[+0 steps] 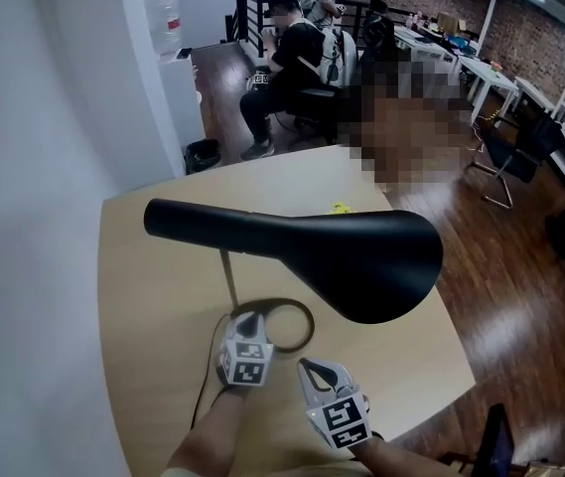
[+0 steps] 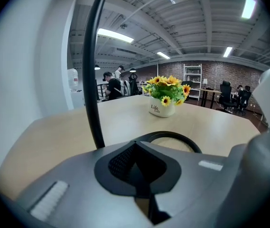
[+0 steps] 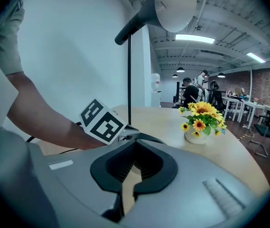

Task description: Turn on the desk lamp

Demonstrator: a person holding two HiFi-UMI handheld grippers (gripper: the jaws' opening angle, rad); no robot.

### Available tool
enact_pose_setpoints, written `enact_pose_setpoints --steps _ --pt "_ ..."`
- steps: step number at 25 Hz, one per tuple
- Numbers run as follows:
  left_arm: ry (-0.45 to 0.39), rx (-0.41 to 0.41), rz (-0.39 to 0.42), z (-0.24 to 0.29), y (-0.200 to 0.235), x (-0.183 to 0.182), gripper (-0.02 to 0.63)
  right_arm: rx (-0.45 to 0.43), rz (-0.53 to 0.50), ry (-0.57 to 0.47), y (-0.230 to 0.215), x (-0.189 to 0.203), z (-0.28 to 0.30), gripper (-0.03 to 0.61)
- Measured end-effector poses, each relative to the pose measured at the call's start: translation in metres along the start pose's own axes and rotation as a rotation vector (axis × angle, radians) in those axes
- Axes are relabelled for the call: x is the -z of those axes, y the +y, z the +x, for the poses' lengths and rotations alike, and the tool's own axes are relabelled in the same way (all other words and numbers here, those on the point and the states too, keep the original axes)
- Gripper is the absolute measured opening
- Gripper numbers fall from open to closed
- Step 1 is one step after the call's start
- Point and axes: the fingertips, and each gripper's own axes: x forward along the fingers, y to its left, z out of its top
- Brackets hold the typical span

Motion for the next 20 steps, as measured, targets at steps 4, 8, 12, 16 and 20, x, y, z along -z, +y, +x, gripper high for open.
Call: enact_pose_setpoints --steps 4,8,12,16,20 --pt "-0.055 -0.027 -0.006 -0.019 0.0 -0.021 -0.006 0.009 0.006 -0.008 -0.001 -0.003 -0.002 -0.002" --pt "-0.1 -0.049 -0.049 -0.049 -0.003 -0.025 -0.006 0.022 0.012 -0.016 -0.003 -0.001 -0.006 -0.002" --pt "-0.121 -0.045 -0.057 -0.079 -0.018 -0.019 -0.006 0.052 0.024 -0.018 -0.009 0.001 -0.014 -0.002" --pt "-0.137 -0.044 -0.045 -0.109 -0.036 -0.02 -0.006 0.082 0.032 -0.031 -0.01 0.002 -0.025 -0.002" --pt "-0.184 -0.043 -0.057 -0.142 -0.047 -0.032 -0.006 0.109 0.052 -0.049 -0.008 0.003 -0.036 -0.002"
